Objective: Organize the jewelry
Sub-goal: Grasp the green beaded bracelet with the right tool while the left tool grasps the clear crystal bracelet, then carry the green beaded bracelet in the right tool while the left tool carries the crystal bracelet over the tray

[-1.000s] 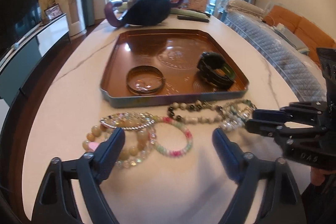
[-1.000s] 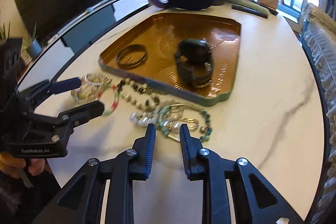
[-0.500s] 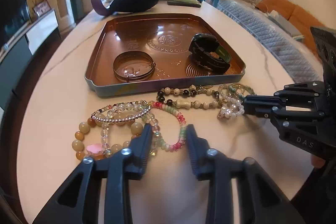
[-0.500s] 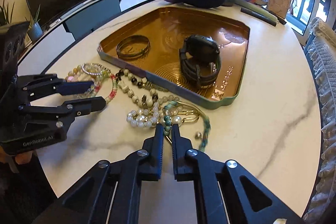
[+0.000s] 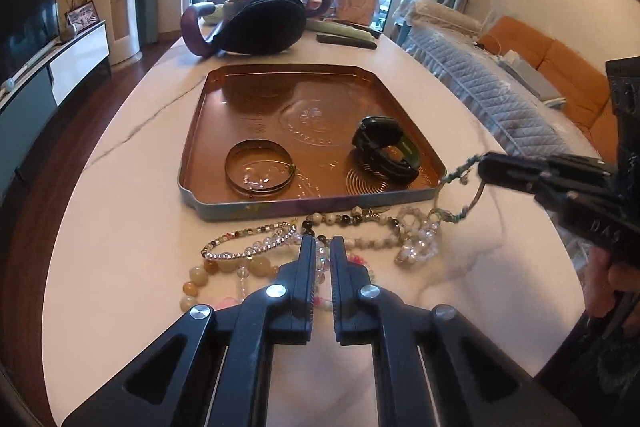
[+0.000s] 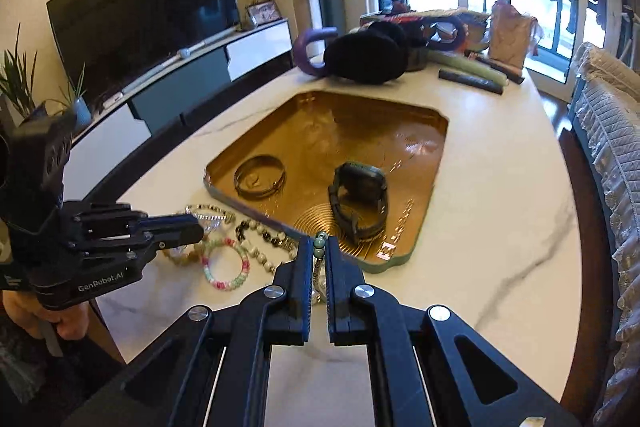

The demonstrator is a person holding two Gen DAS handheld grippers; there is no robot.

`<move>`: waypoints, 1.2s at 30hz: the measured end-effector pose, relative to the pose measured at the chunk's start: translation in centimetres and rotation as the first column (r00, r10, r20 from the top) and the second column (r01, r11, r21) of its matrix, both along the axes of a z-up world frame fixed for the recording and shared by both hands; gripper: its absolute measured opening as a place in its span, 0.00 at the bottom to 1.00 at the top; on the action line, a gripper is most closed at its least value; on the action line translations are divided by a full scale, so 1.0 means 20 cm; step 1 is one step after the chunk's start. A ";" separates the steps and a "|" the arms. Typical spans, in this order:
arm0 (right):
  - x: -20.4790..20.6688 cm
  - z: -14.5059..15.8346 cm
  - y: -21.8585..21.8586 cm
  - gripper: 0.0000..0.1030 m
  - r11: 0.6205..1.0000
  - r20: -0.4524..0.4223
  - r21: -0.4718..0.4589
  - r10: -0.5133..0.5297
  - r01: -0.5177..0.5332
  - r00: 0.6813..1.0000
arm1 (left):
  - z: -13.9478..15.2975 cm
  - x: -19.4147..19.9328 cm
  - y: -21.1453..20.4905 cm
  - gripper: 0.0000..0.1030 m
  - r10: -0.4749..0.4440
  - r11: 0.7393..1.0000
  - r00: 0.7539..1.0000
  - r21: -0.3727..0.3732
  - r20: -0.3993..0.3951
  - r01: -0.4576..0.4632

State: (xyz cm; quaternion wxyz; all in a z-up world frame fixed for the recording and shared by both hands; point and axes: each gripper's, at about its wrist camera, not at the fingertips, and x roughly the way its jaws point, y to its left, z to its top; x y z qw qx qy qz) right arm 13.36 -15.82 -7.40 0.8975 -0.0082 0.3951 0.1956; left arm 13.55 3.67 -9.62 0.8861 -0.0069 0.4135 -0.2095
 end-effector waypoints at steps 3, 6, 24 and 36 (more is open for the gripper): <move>0.00 0.03 -0.01 0.05 1.000 0.013 0.014 0.004 -0.004 1.000 | 0.04 0.00 0.02 0.07 -0.002 1.000 1.000 -0.029 0.009 0.002; -0.01 0.06 0.00 0.05 1.000 0.030 0.007 0.014 -0.015 0.999 | 0.10 0.01 0.05 0.07 -0.003 0.996 1.000 -0.085 0.014 0.004; -0.02 0.23 0.03 0.05 1.000 0.157 0.030 -0.005 0.000 0.988 | 0.41 0.00 -0.03 0.07 -0.032 0.978 0.994 -0.201 0.105 0.053; 0.02 0.25 0.04 0.05 1.000 0.192 0.025 -0.009 0.005 0.981 | 0.41 0.05 -0.10 0.07 -0.030 0.992 0.989 -0.119 0.148 0.048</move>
